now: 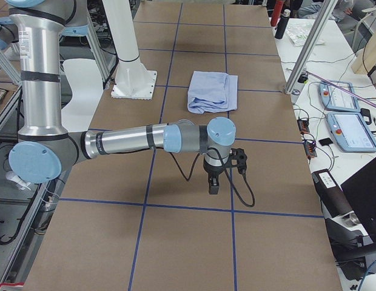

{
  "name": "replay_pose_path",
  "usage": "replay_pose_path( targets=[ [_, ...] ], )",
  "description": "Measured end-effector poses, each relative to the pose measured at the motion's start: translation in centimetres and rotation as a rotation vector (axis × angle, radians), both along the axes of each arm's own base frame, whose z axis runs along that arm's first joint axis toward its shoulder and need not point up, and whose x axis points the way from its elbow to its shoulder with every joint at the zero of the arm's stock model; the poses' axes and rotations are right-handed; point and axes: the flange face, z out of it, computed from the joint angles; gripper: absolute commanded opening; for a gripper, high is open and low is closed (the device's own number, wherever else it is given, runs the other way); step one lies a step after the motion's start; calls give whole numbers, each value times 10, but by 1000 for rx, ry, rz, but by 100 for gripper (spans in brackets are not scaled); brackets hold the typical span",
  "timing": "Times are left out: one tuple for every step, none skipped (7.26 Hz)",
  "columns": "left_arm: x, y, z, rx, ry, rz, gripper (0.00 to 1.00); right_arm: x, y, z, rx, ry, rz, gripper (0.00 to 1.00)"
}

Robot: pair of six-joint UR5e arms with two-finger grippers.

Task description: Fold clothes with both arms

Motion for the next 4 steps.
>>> replay_pose_path(
  targets=[
    [2, 14, 11, -15, 0, 3, 100, 1, 4, 5, -10, 2, 2, 100],
    [4, 19, 10, -52, 7, -3, 100, 2, 7, 8, -16, 3, 3, 100],
    [14, 19, -7, -108, 23, -23, 100, 2, 7, 10, -20, 4, 3, 100],
    [31, 16, -33, -163, 44, -47, 100, 2, 8, 12, -25, 4, 5, 100]
  ],
)
